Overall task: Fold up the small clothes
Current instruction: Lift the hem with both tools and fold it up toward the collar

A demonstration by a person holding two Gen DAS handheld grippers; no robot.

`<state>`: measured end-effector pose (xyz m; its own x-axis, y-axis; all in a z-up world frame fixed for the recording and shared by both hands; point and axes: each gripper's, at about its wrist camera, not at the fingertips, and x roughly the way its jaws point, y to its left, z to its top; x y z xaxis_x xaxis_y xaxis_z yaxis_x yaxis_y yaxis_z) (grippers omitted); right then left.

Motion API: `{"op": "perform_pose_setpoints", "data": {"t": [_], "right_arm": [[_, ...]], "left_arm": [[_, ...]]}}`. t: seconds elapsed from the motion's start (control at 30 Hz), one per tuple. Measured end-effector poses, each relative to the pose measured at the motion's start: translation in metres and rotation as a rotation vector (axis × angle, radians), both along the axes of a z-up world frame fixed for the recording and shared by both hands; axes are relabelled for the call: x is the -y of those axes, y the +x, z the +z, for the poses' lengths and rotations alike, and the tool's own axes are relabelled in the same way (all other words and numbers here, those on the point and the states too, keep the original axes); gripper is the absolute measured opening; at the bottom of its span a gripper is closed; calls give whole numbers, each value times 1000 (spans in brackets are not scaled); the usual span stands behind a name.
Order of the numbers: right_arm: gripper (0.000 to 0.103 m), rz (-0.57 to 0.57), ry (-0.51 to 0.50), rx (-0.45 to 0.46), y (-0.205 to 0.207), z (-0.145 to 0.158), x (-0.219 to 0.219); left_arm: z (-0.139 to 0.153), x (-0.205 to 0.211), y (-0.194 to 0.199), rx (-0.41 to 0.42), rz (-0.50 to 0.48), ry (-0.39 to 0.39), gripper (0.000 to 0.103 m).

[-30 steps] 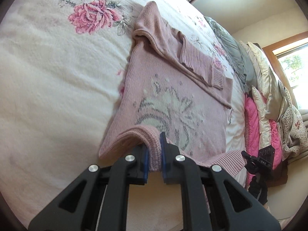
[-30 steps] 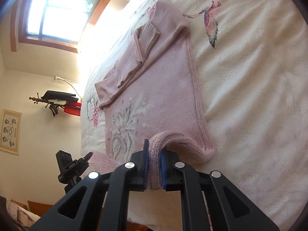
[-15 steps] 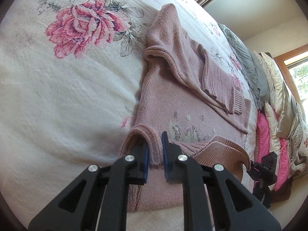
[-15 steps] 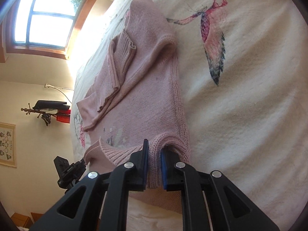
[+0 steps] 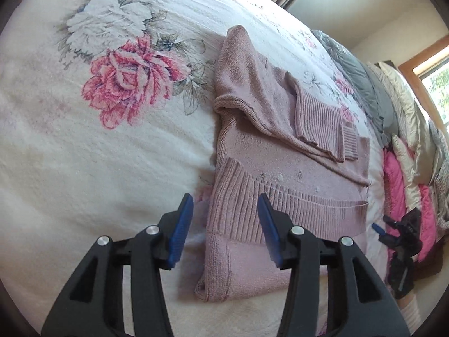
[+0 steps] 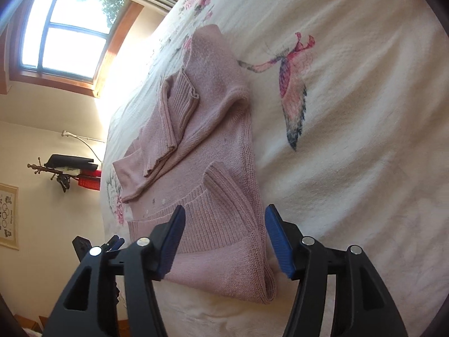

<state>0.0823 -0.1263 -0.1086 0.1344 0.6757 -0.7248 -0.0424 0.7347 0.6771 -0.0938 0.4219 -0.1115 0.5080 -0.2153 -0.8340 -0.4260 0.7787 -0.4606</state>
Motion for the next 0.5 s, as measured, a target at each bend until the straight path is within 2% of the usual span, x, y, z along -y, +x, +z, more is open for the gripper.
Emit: {"op": "perform_pose_setpoints", "data": {"t": [0.13,0.27,0.3,0.33,0.43,0.5], "right_arm": [[60,59,-77,46,0,9,-18],[61,112,-111,75,2,10,-34],[61,124,-120,81,3,9,-38],[61,134,-129,88,4,9,-42],[62,166,-164,115,10,12,-48],[63,198,-201,143,13,14,-54]], "left_arm": [[-7,15,29,-23,-94,119,53],[-23,25,53,-80,-183,191,54],[-28,27,56,-98,-195,201,50],[-31,27,58,-107,-203,206,36],[-29,34,58,-111,-222,258,16],[-23,39,54,-85,-232,275,14]]}}
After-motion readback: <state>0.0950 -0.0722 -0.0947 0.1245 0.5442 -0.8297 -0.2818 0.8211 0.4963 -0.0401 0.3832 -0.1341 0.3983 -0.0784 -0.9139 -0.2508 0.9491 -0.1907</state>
